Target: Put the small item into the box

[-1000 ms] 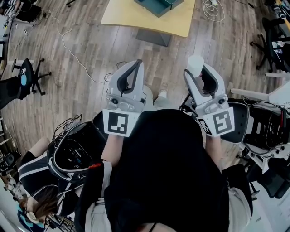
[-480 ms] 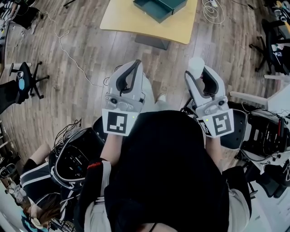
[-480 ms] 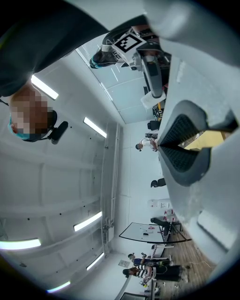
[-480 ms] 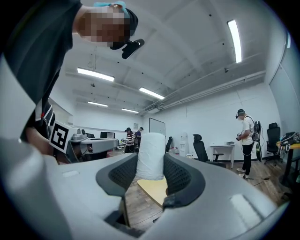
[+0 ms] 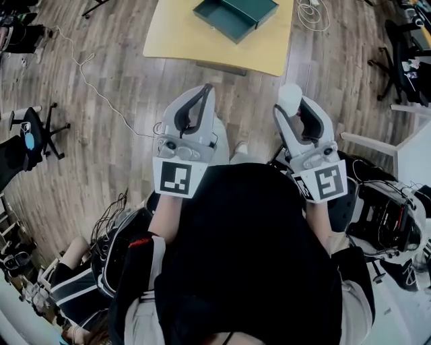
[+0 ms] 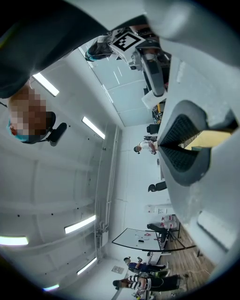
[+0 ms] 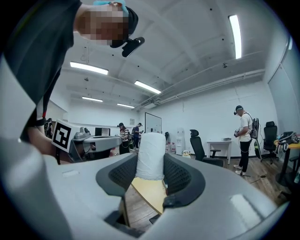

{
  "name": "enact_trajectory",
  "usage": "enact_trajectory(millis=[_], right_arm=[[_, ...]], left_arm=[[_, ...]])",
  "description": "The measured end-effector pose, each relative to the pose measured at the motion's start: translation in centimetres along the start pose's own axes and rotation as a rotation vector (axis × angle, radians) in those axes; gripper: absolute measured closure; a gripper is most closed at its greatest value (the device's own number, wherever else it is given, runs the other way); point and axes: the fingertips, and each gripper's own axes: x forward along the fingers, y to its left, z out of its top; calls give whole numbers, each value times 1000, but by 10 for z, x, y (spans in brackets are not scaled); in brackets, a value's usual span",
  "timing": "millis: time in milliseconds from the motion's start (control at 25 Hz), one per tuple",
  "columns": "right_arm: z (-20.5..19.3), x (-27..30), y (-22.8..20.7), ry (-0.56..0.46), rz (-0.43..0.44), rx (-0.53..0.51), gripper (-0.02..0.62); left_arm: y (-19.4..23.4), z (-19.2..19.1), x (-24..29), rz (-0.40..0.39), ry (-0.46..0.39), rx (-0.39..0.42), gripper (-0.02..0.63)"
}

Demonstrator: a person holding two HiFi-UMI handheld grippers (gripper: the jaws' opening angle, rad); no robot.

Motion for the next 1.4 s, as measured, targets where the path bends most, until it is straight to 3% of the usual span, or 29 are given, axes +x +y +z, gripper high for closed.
enact_trajectory(millis=[240,440,800,1400], right_arm=[[6,40,-55,27,-13,9,418],[7,64,-27,33,-45,7,419],[11,108,-42,48,-119,-10,417],[-4,144,-60,97,-112,14,417]], left_arm=[[27,-2,63,-12,12,-12,604],[65,-2,44,-40,-3,-13,604],[109,-7,72,-96,-11,-10,604],[130,-20,104,-132,6,-40,604]])
